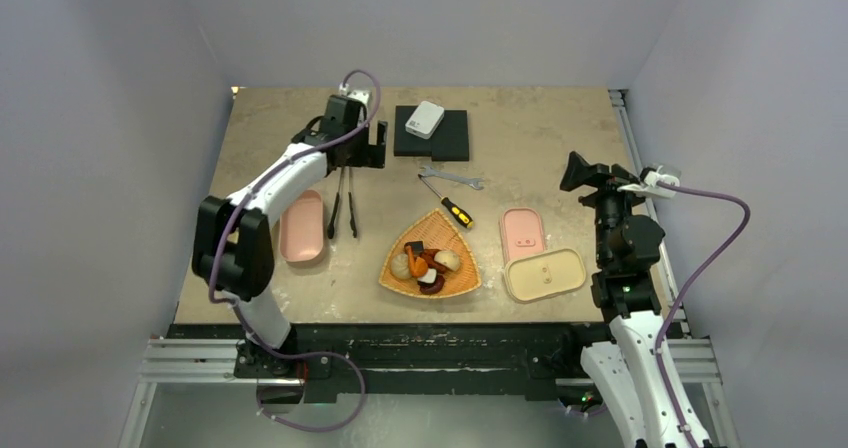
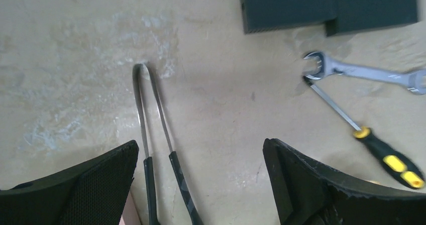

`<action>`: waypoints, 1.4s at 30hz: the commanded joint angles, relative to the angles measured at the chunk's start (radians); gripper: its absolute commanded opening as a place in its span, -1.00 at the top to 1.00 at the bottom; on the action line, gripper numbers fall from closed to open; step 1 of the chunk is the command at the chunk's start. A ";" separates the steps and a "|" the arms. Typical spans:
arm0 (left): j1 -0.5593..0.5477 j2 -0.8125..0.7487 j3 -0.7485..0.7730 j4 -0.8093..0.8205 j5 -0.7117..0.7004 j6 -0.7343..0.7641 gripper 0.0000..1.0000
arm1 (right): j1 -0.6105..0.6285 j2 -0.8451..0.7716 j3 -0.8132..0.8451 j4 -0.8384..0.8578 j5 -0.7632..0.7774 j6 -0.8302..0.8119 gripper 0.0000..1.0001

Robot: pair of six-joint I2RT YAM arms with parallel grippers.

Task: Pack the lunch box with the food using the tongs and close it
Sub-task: Pick up the clamp at the center of the board.

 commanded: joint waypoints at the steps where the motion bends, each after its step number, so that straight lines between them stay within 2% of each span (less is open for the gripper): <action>1: -0.002 0.107 0.078 -0.083 -0.105 0.004 -0.90 | 0.000 -0.015 0.024 0.004 -0.015 0.011 -0.98; 6: 0.020 0.189 0.099 -0.069 -0.087 -0.021 -0.88 | 0.000 -0.005 0.019 0.005 -0.033 0.016 -0.98; 10: 0.069 0.212 0.058 -0.002 -0.047 -0.049 -0.84 | 0.000 0.018 0.020 0.009 -0.046 0.020 -0.98; 14: 0.092 0.258 0.046 0.024 -0.026 -0.052 -0.68 | 0.000 0.035 0.020 0.016 -0.054 0.020 -0.98; 17: 0.094 0.292 0.049 0.030 -0.032 -0.047 -0.50 | 0.000 0.039 0.023 0.013 -0.054 0.020 -0.98; 22: 0.099 0.326 0.052 0.020 -0.067 -0.028 -0.37 | 0.001 0.029 0.019 0.008 -0.039 0.019 -0.98; 28: 0.099 0.354 0.055 0.015 -0.067 -0.015 -0.11 | 0.000 0.034 0.017 0.006 -0.023 0.017 -0.98; 35: 0.099 0.355 0.053 0.011 -0.079 -0.003 0.13 | 0.000 0.038 0.015 0.005 -0.013 0.016 -0.98; 42: 0.098 0.229 -0.018 0.102 -0.049 -0.002 0.18 | 0.000 0.052 0.015 0.008 -0.011 0.014 -0.98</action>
